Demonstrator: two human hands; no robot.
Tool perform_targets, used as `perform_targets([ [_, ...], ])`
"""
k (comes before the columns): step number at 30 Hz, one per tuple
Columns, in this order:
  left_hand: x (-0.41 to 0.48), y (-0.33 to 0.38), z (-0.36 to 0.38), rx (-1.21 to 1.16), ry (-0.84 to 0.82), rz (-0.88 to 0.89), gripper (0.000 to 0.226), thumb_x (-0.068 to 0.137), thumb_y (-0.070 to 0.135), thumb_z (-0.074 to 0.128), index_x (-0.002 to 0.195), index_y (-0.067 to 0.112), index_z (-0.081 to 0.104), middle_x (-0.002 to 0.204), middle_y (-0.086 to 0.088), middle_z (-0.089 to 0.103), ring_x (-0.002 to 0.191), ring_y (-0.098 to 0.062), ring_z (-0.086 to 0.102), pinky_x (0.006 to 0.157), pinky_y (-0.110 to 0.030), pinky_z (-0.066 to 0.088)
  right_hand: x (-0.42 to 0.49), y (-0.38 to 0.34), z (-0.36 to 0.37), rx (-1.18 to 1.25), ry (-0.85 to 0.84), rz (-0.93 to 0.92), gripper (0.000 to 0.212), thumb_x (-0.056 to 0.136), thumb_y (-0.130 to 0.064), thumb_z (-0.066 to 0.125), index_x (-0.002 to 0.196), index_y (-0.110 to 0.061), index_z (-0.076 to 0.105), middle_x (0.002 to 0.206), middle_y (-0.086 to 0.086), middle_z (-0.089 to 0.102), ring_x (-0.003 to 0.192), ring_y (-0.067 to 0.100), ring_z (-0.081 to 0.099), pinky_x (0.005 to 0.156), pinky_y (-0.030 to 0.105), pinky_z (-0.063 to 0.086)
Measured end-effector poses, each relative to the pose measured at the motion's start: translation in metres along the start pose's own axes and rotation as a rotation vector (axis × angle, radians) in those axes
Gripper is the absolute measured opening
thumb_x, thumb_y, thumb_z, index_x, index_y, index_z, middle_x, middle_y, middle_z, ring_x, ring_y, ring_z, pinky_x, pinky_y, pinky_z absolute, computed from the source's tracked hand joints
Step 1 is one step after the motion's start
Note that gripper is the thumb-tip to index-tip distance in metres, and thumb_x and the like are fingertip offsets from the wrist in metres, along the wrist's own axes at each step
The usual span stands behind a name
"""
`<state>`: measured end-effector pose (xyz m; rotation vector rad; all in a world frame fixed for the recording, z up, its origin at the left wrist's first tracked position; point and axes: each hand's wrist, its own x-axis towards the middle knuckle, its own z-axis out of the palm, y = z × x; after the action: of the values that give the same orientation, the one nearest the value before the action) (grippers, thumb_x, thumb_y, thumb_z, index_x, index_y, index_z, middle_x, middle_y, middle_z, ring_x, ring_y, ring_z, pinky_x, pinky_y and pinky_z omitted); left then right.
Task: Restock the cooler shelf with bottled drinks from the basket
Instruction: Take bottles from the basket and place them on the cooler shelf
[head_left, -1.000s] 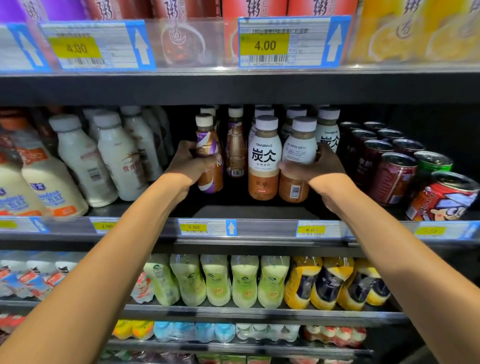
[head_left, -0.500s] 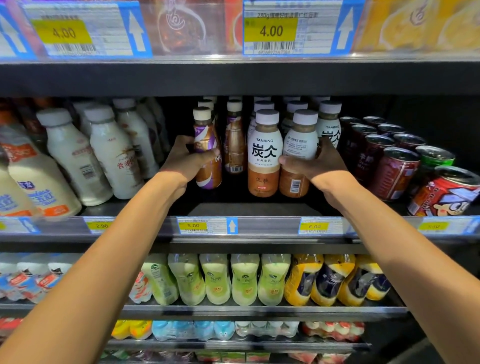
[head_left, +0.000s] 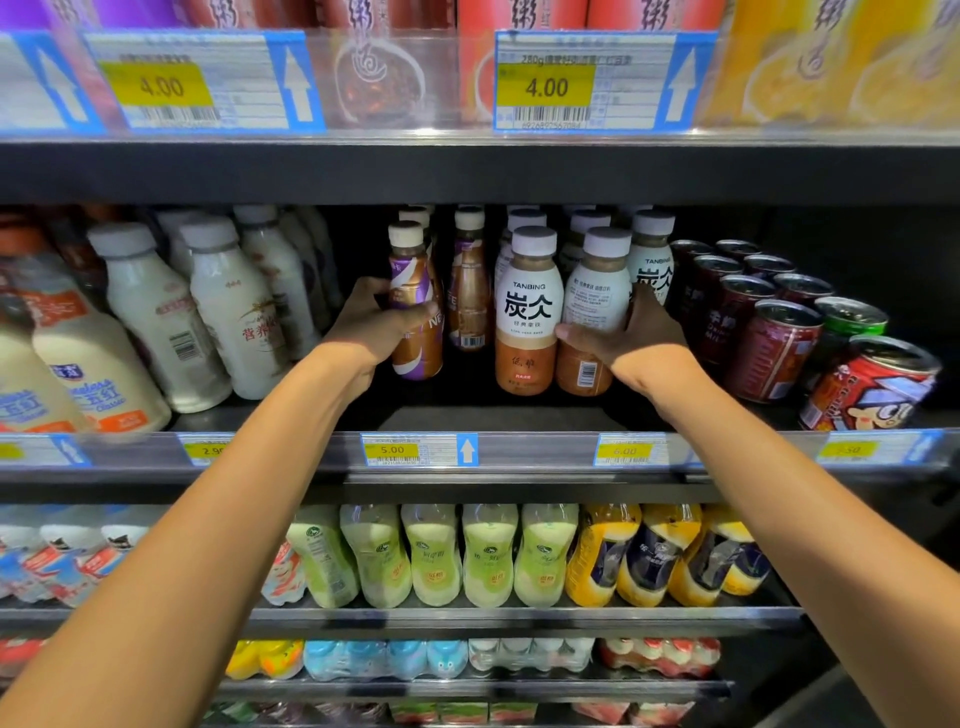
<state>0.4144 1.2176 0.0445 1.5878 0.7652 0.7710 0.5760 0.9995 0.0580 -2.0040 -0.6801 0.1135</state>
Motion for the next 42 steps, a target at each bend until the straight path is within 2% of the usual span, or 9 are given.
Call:
perform_targets([
  [8,-0.029,0.017,-0.002,0.286,0.011,0.011,0.079,0.07,0.063,0.074,0.131,0.016,0.055,0.124,-0.003,0.066,0.108,-0.021,0.064,0.09,-0.03,0.048,-0.027,-0.002,-0.017,-0.178,0.002,-0.026,0.064,0.082,-0.032,0.078,0.135,-0.013,0.048,0.127,0.008,0.06,0.117,0.027,0.058,0.086,0.026,0.043],
  [12,-0.08,0.042,0.004,0.823,-0.03,-0.014,0.047,0.098,0.044,0.051,0.125,0.006,0.055,0.128,-0.016,0.056,0.101,-0.029,0.051,0.084,-0.033,0.037,-0.061,-0.005,-0.033,-0.61,0.055,-0.133,0.032,0.096,-0.033,0.057,0.087,-0.003,0.055,0.09,0.011,0.051,0.094,0.032,0.052,0.069,0.033,0.037],
  [14,-0.111,0.053,0.013,0.977,-0.047,0.09,0.038,0.1,0.044,0.045,0.099,0.008,0.057,0.113,-0.016,0.06,0.089,-0.027,0.048,0.076,-0.034,0.038,-0.084,-0.008,-0.039,-0.768,0.124,-0.285,0.034,0.101,-0.036,0.046,0.098,-0.004,0.059,0.098,0.01,0.055,0.098,0.031,0.054,0.074,0.039,0.043],
  [17,-0.154,0.06,0.039,1.051,-0.085,0.367,0.032,0.101,0.042,0.038,0.11,0.021,0.061,0.111,-0.006,0.065,0.095,-0.032,0.057,0.081,-0.041,0.048,-0.119,-0.011,-0.052,-0.882,0.134,-0.334,0.038,0.105,-0.036,0.035,0.111,-0.011,0.063,0.108,0.008,0.062,0.097,0.031,0.06,0.079,0.042,0.048],
  [21,-0.202,0.058,0.09,1.187,-0.219,0.705,0.03,0.102,0.042,0.03,0.111,0.026,0.054,0.107,0.003,0.061,0.093,-0.029,0.058,0.07,-0.037,0.043,-0.164,0.011,-0.074,-0.98,0.202,-0.267,0.017,0.095,-0.022,0.056,0.085,-0.01,0.062,0.085,0.012,0.061,0.077,0.038,0.06,0.063,0.04,0.042],
  [26,-0.253,0.038,0.159,1.145,-0.367,1.08,0.025,0.092,0.03,0.046,0.073,0.019,0.059,0.068,-0.002,0.057,0.06,-0.027,0.059,0.047,-0.029,0.033,-0.235,0.067,-0.125,-1.142,0.252,0.041,0.018,0.081,-0.019,0.069,0.066,-0.013,0.061,0.065,0.009,0.057,0.058,0.035,0.057,0.056,0.033,0.025],
  [30,-0.299,0.019,0.227,1.102,-0.718,1.132,0.026,0.105,0.04,0.025,0.1,0.026,0.047,0.105,0.002,0.056,0.102,-0.022,0.058,0.065,-0.034,0.033,-0.285,0.113,-0.172,-1.128,0.162,0.324,0.023,0.081,-0.022,0.036,0.064,-0.018,0.051,0.065,0.009,0.056,0.058,0.035,0.058,0.054,0.033,0.025],
  [34,-0.344,-0.009,0.311,1.049,-0.969,1.19,0.017,0.104,0.035,0.034,0.094,0.026,0.043,0.103,0.0,0.058,0.099,-0.026,0.062,0.067,-0.034,0.035,-0.329,0.156,-0.215,-1.109,0.104,0.621,0.02,0.098,-0.034,0.039,0.102,-0.026,0.056,0.111,0.001,0.06,0.106,0.031,0.059,0.071,0.036,0.032],
  [42,-0.424,-0.057,0.497,1.123,-1.292,1.204,0.015,0.1,0.023,0.041,0.108,0.019,0.054,0.11,-0.004,0.062,0.1,-0.029,0.062,0.072,-0.034,0.041,-0.365,0.289,-0.323,-0.999,0.062,0.961,0.029,0.095,-0.025,0.04,0.117,-0.022,0.057,0.118,0.003,0.063,0.109,0.03,0.061,0.084,0.034,0.046],
])
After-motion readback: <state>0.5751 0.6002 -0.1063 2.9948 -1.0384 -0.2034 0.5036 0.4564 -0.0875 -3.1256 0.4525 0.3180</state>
